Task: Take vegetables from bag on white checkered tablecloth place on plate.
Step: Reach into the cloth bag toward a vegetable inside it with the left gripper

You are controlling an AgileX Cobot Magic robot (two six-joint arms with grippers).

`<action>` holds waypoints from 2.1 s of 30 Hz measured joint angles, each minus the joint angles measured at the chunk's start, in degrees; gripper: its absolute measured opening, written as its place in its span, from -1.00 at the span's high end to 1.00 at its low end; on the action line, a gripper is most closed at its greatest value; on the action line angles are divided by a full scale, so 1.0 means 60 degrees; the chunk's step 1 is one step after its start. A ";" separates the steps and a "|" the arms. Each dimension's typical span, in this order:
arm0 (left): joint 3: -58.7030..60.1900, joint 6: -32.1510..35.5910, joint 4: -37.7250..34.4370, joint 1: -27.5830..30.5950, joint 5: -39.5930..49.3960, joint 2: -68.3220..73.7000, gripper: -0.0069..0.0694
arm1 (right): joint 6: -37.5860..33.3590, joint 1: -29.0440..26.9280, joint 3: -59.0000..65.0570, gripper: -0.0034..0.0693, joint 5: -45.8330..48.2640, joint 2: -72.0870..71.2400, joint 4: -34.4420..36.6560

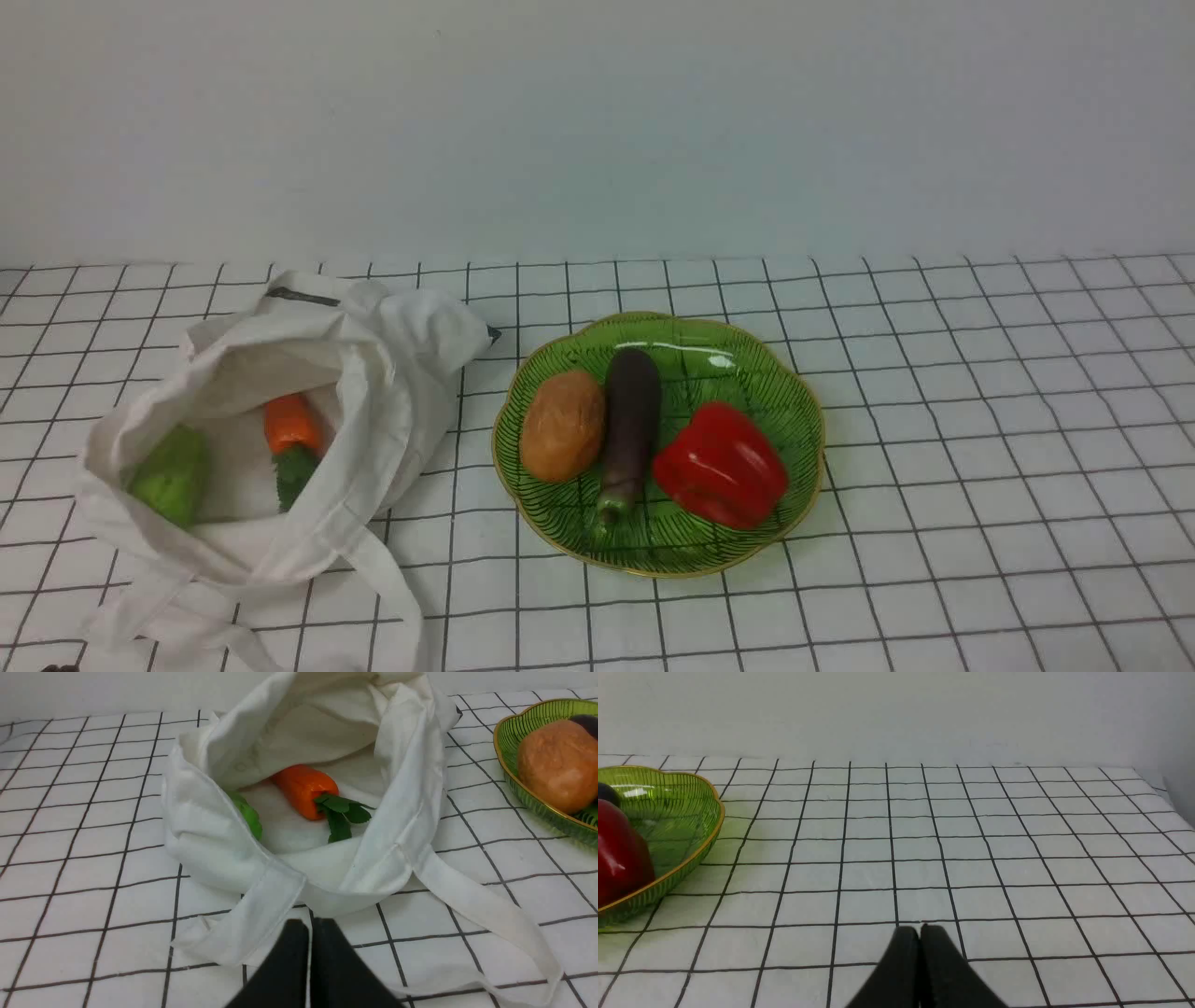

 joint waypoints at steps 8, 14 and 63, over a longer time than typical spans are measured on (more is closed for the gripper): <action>0.0000 0.0000 0.0000 0.0000 0.0000 0.0000 0.84 | 0.0000 0.0000 0.0000 0.95 0.0000 0.0000 0.0000; 0.0000 0.0000 0.0000 0.0000 0.0000 0.0000 0.84 | 0.0000 0.0000 0.0000 0.95 0.0000 0.0000 0.0000; -0.7420 0.1223 -0.2833 0.0000 0.2647 1.1043 0.84 | 0.0000 0.0000 0.0000 0.95 0.0000 0.0000 0.0000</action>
